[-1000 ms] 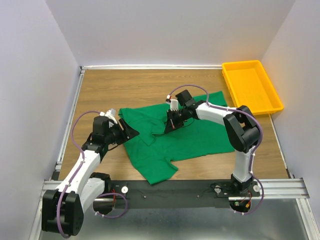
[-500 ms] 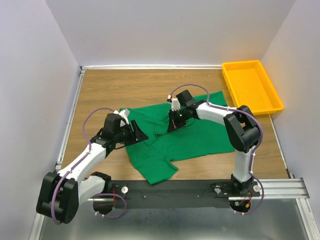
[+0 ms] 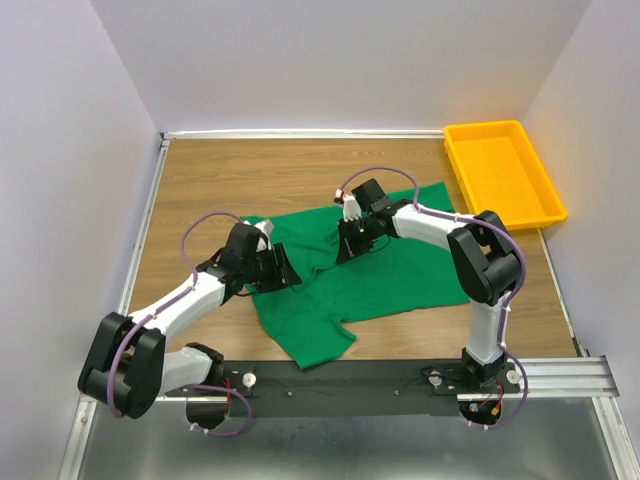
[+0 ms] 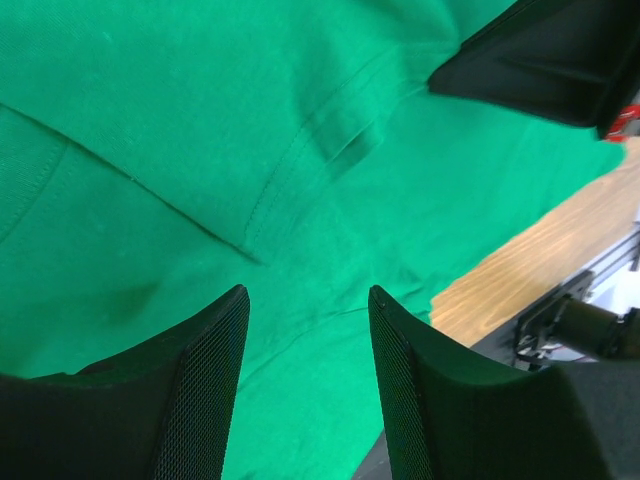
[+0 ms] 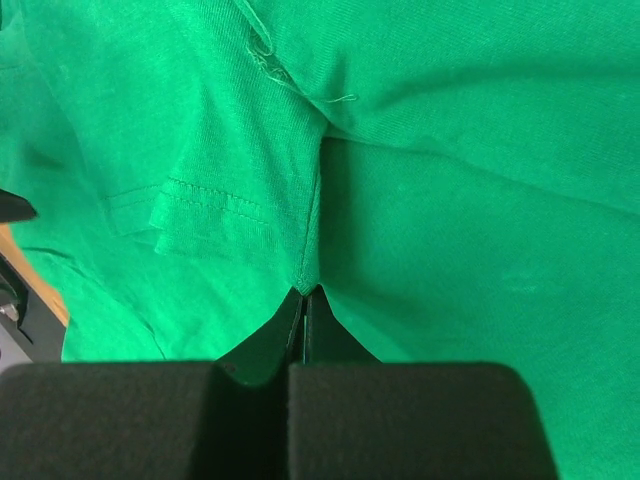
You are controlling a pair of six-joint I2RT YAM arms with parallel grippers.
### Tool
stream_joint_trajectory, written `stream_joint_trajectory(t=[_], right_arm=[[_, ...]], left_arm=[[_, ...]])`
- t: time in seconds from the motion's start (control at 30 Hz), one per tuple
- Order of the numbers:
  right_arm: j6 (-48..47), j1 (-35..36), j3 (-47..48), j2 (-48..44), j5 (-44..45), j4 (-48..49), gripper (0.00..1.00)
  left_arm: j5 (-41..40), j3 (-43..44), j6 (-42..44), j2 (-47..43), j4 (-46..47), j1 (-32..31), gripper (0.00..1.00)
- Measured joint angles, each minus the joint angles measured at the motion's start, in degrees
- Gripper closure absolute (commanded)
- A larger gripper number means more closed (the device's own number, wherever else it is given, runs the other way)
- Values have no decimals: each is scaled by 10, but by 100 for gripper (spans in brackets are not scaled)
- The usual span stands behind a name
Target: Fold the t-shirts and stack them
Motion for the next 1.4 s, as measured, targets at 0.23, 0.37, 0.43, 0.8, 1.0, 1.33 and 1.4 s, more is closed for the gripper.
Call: stream_joint_trajectory(t=[0.23,0.37,0.43,0.8,1.0,1.33,1.4], right_arm=[[-8,0,7,0,14,-6,94],[-13,-1,9,0,18,-10,95],[-15,-1,10,0,22,-11,97],[-26,-1,14,-3,49,-13,98],[-30,-1,14,-3,60,-14,89],[-97,-7,16,-43,81,-44,3],[-137,-17,23,-80,72,-57,0]], left_arm=[[-24,16,0,44,-19,-36,41],[-35,28,0,61,-19,-47,42],[-40,32,1,69,-19,-49,42],[-55,37,4,107,-20,-54,42],[-64,48,6,107,-23,-54,42],[-122,102,17,21,-76,-31,24],[-122,111,21,-2,-61,13,24]])
